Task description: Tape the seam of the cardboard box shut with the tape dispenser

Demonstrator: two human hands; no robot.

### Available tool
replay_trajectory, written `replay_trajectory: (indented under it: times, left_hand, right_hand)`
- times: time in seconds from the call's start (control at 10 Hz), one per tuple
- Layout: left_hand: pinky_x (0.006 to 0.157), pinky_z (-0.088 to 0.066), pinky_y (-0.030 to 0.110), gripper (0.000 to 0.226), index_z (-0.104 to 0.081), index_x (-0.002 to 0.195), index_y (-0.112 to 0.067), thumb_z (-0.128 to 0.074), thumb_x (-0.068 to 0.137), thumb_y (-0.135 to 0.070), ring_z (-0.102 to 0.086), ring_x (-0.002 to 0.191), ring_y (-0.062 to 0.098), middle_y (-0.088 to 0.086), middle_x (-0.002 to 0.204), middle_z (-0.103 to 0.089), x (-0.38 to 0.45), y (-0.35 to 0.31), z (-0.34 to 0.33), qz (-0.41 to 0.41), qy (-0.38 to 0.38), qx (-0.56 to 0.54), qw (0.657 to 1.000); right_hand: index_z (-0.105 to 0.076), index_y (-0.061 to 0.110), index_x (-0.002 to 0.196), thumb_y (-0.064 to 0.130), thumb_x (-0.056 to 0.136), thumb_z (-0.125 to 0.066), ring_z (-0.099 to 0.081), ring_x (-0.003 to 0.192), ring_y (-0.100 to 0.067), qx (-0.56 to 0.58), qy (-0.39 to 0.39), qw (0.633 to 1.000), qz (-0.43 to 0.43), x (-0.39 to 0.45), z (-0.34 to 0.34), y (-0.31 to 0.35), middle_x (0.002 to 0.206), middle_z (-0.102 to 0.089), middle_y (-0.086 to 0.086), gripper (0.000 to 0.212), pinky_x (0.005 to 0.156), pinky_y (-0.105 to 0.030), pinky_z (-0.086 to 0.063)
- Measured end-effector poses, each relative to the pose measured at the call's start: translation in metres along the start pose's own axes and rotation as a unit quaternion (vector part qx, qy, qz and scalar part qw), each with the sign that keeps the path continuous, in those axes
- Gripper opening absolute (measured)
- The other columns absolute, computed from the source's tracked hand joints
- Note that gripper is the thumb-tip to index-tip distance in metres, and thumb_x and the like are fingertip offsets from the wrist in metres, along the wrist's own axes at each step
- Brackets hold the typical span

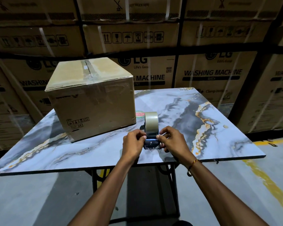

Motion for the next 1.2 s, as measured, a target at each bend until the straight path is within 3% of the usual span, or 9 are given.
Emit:
replay_trajectory:
  times: [0.2,0.3,0.5,0.6,0.7,0.9,1.1,1.2]
  left_hand:
    - [0.075,-0.060,0.042,0.011,-0.072,0.081,-0.022,-0.068,0.088,-0.014,-0.070,0.076,0.017,0.000,0.082,-0.076,0.005,-0.019,-0.051,-0.012,0.068,-0.048,0.996]
    - [0.078,-0.061,0.043,0.011,-0.074,0.082,-0.021,-0.068,0.086,-0.013,-0.072,0.080,0.017,-0.001,0.083,-0.076,0.007,-0.034,-0.078,-0.024,0.084,-0.052,0.995]
    - [0.073,-0.061,0.037,0.014,-0.071,0.078,-0.020,-0.067,0.085,-0.008,-0.070,0.075,0.018,0.001,0.078,-0.072,0.025,-0.060,-0.123,-0.069,0.120,-0.032,0.990]
    - [0.063,-0.053,0.019,0.011,-0.071,0.082,-0.016,-0.068,0.087,-0.007,-0.068,0.074,0.013,0.001,0.079,-0.072,0.040,-0.066,-0.140,-0.076,0.126,-0.021,0.989]
    - [0.069,-0.050,0.022,0.005,-0.073,0.086,-0.014,-0.069,0.086,-0.011,-0.067,0.078,0.013,0.000,0.081,-0.073,0.058,-0.068,-0.152,-0.087,0.117,-0.007,0.989]
    - [0.075,-0.052,0.030,0.007,-0.074,0.090,-0.012,-0.068,0.088,-0.013,-0.069,0.086,0.019,0.004,0.089,-0.075,0.093,-0.071,-0.177,-0.095,0.125,-0.007,0.988]
    - [0.071,-0.049,0.020,0.007,-0.074,0.093,-0.012,-0.070,0.087,-0.013,-0.068,0.084,0.013,0.002,0.089,-0.074,0.095,-0.075,-0.172,-0.083,0.147,-0.015,0.986]
    - [0.074,-0.057,0.034,0.004,-0.071,0.084,-0.015,-0.069,0.086,-0.014,-0.071,0.078,0.020,0.004,0.083,-0.076,0.104,-0.081,-0.156,-0.073,0.105,0.037,0.991]
  right_hand:
    - [-0.057,0.024,0.094,0.026,0.089,-0.072,-0.070,0.064,-0.023,-0.051,-0.081,0.995,0.010,-0.009,0.051,-0.019,0.075,-0.070,-0.002,0.016,0.068,-0.051,-0.060]
    - [-0.054,0.028,0.092,0.027,0.090,-0.071,-0.070,0.069,-0.021,-0.074,-0.107,0.991,0.025,-0.009,0.077,-0.026,0.080,-0.068,-0.002,0.017,0.067,-0.052,-0.060]
    - [-0.054,0.033,0.099,0.021,0.094,-0.065,-0.065,0.064,-0.019,-0.174,-0.131,0.974,0.068,0.006,0.113,-0.032,0.064,-0.062,0.001,0.017,0.063,-0.048,-0.058]
    - [-0.061,0.029,0.096,0.015,0.094,-0.063,-0.068,0.072,-0.016,-0.185,-0.138,0.971,0.065,0.025,0.123,-0.037,0.073,-0.067,0.006,0.014,0.064,-0.042,-0.058]
    - [-0.064,0.028,0.090,0.013,0.092,-0.064,-0.066,0.074,-0.019,-0.184,-0.140,0.972,0.051,0.047,0.130,-0.045,0.076,-0.070,0.001,0.014,0.063,-0.033,-0.052]
    - [-0.064,0.028,0.090,0.017,0.091,-0.066,-0.066,0.078,-0.021,-0.171,-0.153,0.973,0.037,0.083,0.140,-0.058,0.075,-0.069,0.000,0.011,0.068,-0.035,-0.053]
    - [-0.069,0.021,0.096,0.014,0.092,-0.064,-0.059,0.084,-0.016,-0.192,-0.183,0.963,0.056,0.078,0.139,-0.046,0.092,-0.063,-0.001,0.010,0.069,-0.030,-0.047]
    - [-0.066,0.019,0.098,0.021,0.096,-0.062,-0.056,0.080,-0.014,-0.215,-0.209,0.952,0.060,0.074,0.139,-0.025,0.095,-0.056,0.001,0.005,0.065,-0.032,-0.047]
Point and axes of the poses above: each hand's wrist, its own x-axis towards the middle knuckle, its own z-axis out of the back of the hand, y = z × x, the point moved 7 cm from there along x, towards the middle knuckle
